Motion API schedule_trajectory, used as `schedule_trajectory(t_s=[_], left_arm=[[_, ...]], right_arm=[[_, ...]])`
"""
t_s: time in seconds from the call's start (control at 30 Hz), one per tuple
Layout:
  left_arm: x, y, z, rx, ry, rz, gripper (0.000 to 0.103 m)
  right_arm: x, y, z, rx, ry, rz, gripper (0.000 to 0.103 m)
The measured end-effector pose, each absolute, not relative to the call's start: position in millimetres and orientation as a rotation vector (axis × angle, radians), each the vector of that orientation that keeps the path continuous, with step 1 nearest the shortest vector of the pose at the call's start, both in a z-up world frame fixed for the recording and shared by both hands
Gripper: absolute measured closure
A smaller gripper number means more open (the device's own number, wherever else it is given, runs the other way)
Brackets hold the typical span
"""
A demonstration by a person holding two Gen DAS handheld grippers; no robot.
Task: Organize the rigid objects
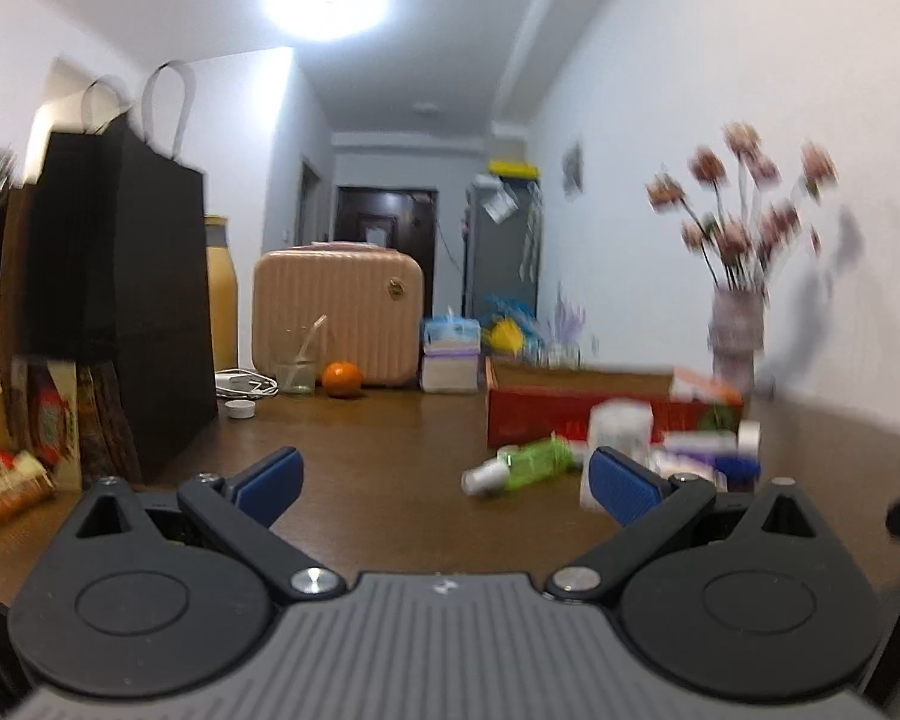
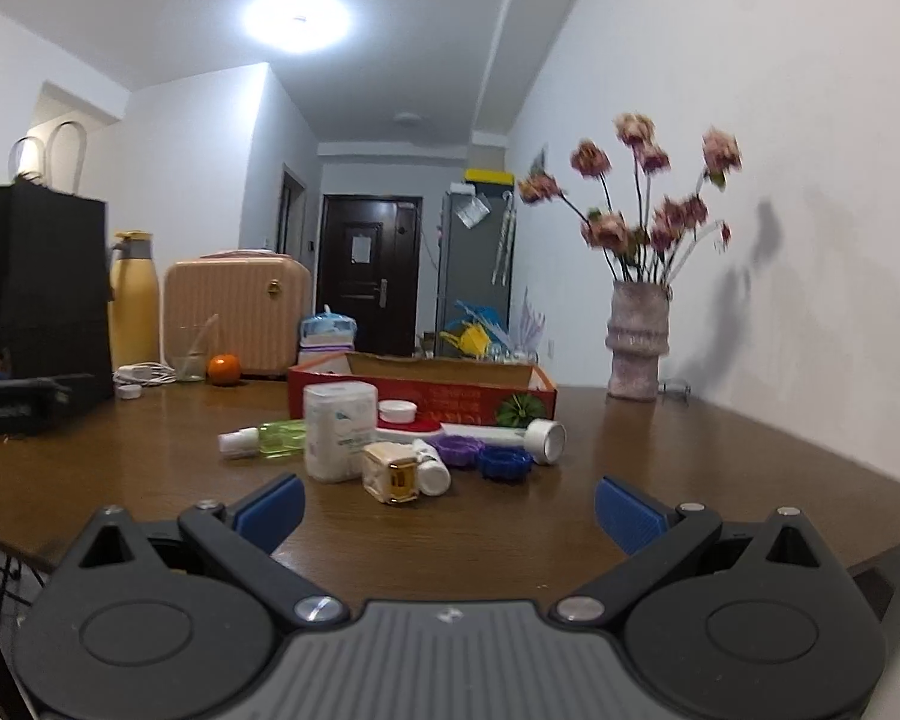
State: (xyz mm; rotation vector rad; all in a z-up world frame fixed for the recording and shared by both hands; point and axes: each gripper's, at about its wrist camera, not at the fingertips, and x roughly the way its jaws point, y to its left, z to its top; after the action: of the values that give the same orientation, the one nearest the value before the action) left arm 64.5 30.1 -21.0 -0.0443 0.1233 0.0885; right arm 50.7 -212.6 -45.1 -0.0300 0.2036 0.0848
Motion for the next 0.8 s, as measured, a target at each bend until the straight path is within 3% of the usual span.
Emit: schedule_trajectory(t_s=[0.13,0.27,0.3,0.33,0.4,0.57,0.8], left_arm=[[79.4,47.3,-26.0,-0.218,0.078,0.144,0.0],[110.5,45.5,-19.7,-0.107,0.111,0.104,0.0],[118.0,42.2,-18.1,-0.067,0.106,0.096,0.0],[126.2,37.8,-15.7,-0.027,0.112,0.092,0.0],[144.2,30.9,-10.8,0.023,0.131,0.043,0.0],[193.8,16.4,-7.4,0.094,0.204,-0.085,0.0],[259.4,-18.1,-11.7,0.143,0.262,-0.219,0.0]], right_arm=[[89.2,-226.4,-46.5,0.013,0.246,0.061,0.0],[143.5,-242.6,-46.6,0.095,0.35,0.044,0.0],[154.4,-244.0,-46.4,0.093,0.364,0.056,0.004],[165.0,-244.1,-45.3,0.072,0.362,0.081,0.014],[180.6,-240.5,-43.0,0.028,0.346,0.117,0.02],[227.5,-237.4,-42.4,0.053,0.372,0.234,0.013],[272.5,-229.3,-40.2,0.055,0.386,0.287,0.021]])
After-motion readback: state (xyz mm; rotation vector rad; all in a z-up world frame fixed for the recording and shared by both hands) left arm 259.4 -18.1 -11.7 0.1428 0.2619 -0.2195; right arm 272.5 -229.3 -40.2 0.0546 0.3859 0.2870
